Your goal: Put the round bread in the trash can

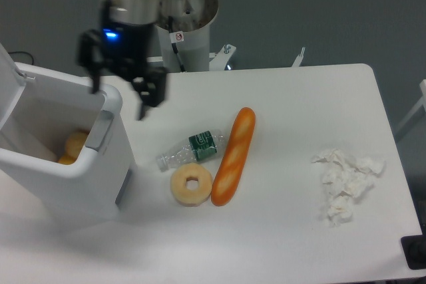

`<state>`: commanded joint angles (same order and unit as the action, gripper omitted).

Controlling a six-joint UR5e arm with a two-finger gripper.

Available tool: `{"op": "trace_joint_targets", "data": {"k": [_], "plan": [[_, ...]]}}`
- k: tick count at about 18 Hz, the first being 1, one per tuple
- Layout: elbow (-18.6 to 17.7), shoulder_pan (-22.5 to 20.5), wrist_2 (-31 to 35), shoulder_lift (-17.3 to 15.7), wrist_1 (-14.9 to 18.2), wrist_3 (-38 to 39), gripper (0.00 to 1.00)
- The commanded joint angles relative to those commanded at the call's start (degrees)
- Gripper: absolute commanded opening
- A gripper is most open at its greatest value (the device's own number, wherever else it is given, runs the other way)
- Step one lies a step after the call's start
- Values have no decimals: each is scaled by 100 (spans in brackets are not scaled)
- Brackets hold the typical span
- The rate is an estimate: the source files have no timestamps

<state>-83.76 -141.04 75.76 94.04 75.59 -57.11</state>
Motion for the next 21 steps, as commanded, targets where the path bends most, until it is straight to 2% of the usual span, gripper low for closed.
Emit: {"op": "trace_joint_targets", "data": {"k": [4, 5, 6, 10, 13, 16, 21], "plan": [[-9, -529, 228, 263, -35, -555, 100], [-9, -869, 542, 586, -166, -1121, 100], [0, -1055, 658, 754, -211, -1414, 100], [0, -1355, 729, 1168, -422, -1926, 100], [-9, -1426, 914, 1458, -614, -1989, 100], [-26, -1365, 1388, 1696, -747, -2015, 100], [-132, -1285, 1415, 1925, -1063, -2006, 100]]}}
